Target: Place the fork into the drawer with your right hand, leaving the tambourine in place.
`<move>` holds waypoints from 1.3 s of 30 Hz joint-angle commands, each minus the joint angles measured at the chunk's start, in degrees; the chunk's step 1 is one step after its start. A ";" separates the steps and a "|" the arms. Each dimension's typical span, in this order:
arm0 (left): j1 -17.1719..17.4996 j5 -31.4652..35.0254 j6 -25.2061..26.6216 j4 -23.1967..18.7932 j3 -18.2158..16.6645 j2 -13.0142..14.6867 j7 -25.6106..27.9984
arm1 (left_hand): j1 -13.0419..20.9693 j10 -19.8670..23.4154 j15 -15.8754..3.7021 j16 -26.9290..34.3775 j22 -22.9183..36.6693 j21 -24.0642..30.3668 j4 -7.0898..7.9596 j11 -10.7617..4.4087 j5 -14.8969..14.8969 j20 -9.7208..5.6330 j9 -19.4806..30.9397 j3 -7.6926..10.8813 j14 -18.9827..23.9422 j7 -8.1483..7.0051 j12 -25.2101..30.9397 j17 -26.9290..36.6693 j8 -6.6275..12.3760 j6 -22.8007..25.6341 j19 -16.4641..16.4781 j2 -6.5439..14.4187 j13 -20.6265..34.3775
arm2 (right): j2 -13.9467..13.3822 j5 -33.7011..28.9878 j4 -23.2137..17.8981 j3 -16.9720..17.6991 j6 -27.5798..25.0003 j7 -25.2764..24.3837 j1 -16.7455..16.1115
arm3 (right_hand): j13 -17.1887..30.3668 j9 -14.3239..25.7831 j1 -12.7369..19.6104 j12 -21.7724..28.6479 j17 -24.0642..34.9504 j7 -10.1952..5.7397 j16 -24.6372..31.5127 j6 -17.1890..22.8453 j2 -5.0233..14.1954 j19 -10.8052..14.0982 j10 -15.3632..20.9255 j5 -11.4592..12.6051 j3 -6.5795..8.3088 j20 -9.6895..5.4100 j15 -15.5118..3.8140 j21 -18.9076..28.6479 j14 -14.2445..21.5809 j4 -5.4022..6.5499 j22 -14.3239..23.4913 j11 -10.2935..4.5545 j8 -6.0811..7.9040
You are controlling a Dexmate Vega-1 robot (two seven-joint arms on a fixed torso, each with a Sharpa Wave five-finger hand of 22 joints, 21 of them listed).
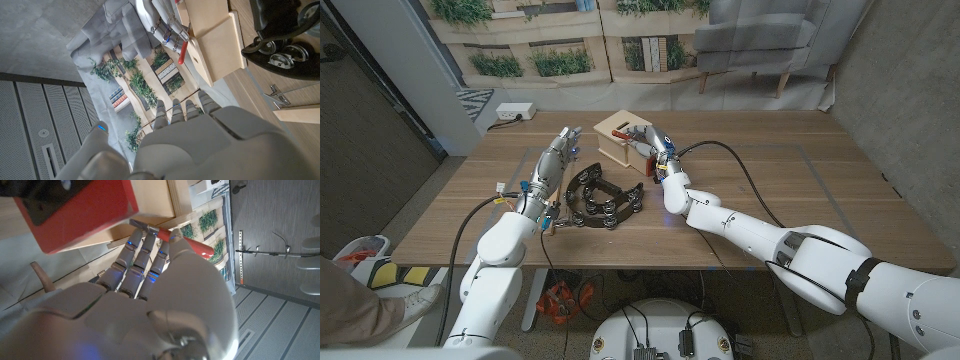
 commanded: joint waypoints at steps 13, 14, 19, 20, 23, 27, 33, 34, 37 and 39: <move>0.55 -0.52 -0.84 0.25 -0.06 -0.39 -0.19 | -0.24 0.32 -0.02 0.16 0.26 0.16 -0.31 0.09 0.05 -0.04 0.18 0.19 0.05 0.19 0.15 0.17 0.00 0.63 0.38 0.29 0.22 | -0.77 -0.32 -1.07 -0.18 0.01 1.22 -0.02 | -1.57 0.08 -9.84 -2.89 -0.71 0.55 -2.72 -5.84 -3.30 -0.47 -3.31 -0.57 -2.49 1.75 -8.10 0.76 -1.78 3.52 -0.48 -0.74 -2.09; 0.58 -0.56 -0.86 0.27 -0.07 -0.42 -0.18 | -0.24 0.32 0.00 0.15 0.26 0.15 -0.31 0.13 0.05 -0.04 0.18 0.19 0.03 0.20 0.15 0.17 0.01 0.65 0.38 0.29 0.22 | -0.78 -0.33 -1.08 -0.19 -0.03 1.23 -0.02 | -1.72 0.08 -10.40 -3.48 -0.71 0.51 -2.97 -6.39 -3.39 -0.55 -4.55 -0.64 -2.66 1.84 -8.01 0.77 -2.11 3.67 -0.52 -0.50 -2.25; 0.75 -0.49 -0.88 0.19 -0.10 -0.46 -0.11 | -0.25 0.36 -0.03 0.16 0.26 0.16 -0.30 0.19 0.05 -0.05 0.18 0.19 0.07 0.19 0.16 0.17 -0.01 0.60 0.39 0.29 0.22 | -0.93 -0.29 -1.41 -0.24 -0.32 1.64 -0.08 | -2.17 0.02 -12.43 -4.89 -0.77 0.89 -3.92 -9.69 -3.94 -0.65 -7.32 -0.95 -3.38 2.16 -7.72 0.84 -3.51 4.19 -0.61 0.08 -3.23; 0.78 -0.50 -0.90 0.17 -0.10 -0.47 -0.11 | -0.25 0.40 -0.02 0.17 0.26 0.15 -0.30 0.15 0.05 -0.02 0.18 0.19 0.07 0.20 0.18 0.17 -0.01 0.61 0.37 0.30 0.22 | -0.98 -0.34 -1.47 -0.29 -0.39 1.72 -0.07 | -2.25 0.00 -12.93 -5.09 -0.78 0.94 -4.14 -10.42 -4.07 -0.65 -7.71 -1.01 -3.57 2.24 -7.63 0.85 -3.86 4.33 -0.63 0.12 -3.41; 0.89 -0.48 -0.93 0.08 -0.12 -0.48 -0.09 | -0.26 0.43 -0.04 0.16 0.26 0.15 -0.29 -0.11 0.05 0.02 0.19 0.19 0.06 0.20 0.19 0.17 0.00 0.63 0.38 0.30 0.22 | -1.03 -0.35 -1.50 -0.32 -0.31 1.77 -0.08 | -2.61 -0.09 -14.69 -6.37 -1.30 1.17 -5.31 -13.05 -4.61 -1.02 -10.41 -1.23 -4.21 2.61 -7.33 0.75 -5.30 4.75 -0.70 0.72 -3.85; 0.95 -0.52 -0.97 0.07 -0.08 -0.50 -0.15 | -0.27 0.38 -0.03 0.16 0.26 0.15 -0.29 0.16 0.05 -0.02 0.19 0.18 0.07 0.12 0.16 0.17 -0.03 0.58 0.38 0.29 0.22 | -1.25 -0.40 -1.81 -0.33 -0.22 1.71 -0.20 | -3.13 -0.24 -17.42 -8.90 -2.61 1.65 -7.64 -17.72 -5.31 -2.48 -15.88 -1.42 -5.18 3.28 -6.98 0.14 -8.65 5.37 -0.80 1.57 -4.21; 0.83 -0.67 -1.23 0.28 0.03 -0.47 -0.39 | -0.28 0.41 -0.04 0.17 0.26 0.15 -0.28 0.15 0.05 -0.01 0.19 0.17 0.08 0.11 0.17 0.17 0.00 0.64 0.38 0.28 0.22 | -1.85 -0.37 -2.99 -0.25 -0.77 2.12 -0.52 | -3.53 -0.42 -20.00 -10.96 -3.59 2.00 -9.33 -21.62 -5.89 -4.23 -20.38 -1.60 -6.11 4.14 -5.75 -0.79 -12.31 5.91 -0.93 2.25 -4.10; 0.80 -0.64 -1.20 0.29 0.04 -0.45 -0.40 | -0.28 0.40 -0.04 0.17 0.26 0.15 -0.28 0.16 0.05 0.01 0.19 0.17 0.09 0.15 0.17 0.17 -0.01 0.62 0.38 0.28 0.22 | -1.92 -0.40 -3.14 -0.24 -0.89 2.09 -0.56 | -3.61 -0.47 -20.72 -11.38 -3.81 2.00 -9.60 -22.58 -6.11 -4.72 -21.35 -1.64 -6.40 4.41 -5.49 -1.08 -13.16 6.09 -0.97 2.37 -4.13; 0.60 -0.76 -1.31 0.51 0.05 -0.37 -0.59 | -0.28 0.43 -0.05 0.16 0.26 0.15 -0.28 0.23 0.05 -0.01 0.19 0.17 0.08 0.11 0.18 0.17 0.01 0.69 0.37 0.29 0.22 | -2.01 -0.40 -3.32 -0.18 -0.86 1.89 -0.66 | -3.77 -0.56 -21.54 -12.20 -4.35 2.13 -10.14 -24.41 -6.46 -5.78 -23.25 -1.63 -6.73 4.89 -4.81 -1.71 -14.94 6.13 -1.04 2.96 -4.16; 0.50 -0.83 -1.33 0.61 0.03 -0.30 -0.70 | -0.29 0.43 -0.06 0.17 0.26 0.15 -0.28 0.19 0.05 -0.02 0.19 0.17 0.09 0.12 0.18 0.17 0.03 0.73 0.37 0.29 0.22 | -2.05 -0.44 -3.39 -0.18 -0.85 1.75 -0.70 | -3.85 -0.60 -21.86 -12.56 -4.59 2.24 -10.43 -25.05 -6.60 -6.35 -24.13 -1.61 -6.86 5.02 -4.47 -2.05 -16.07 6.12 -1.07 3.10 -4.12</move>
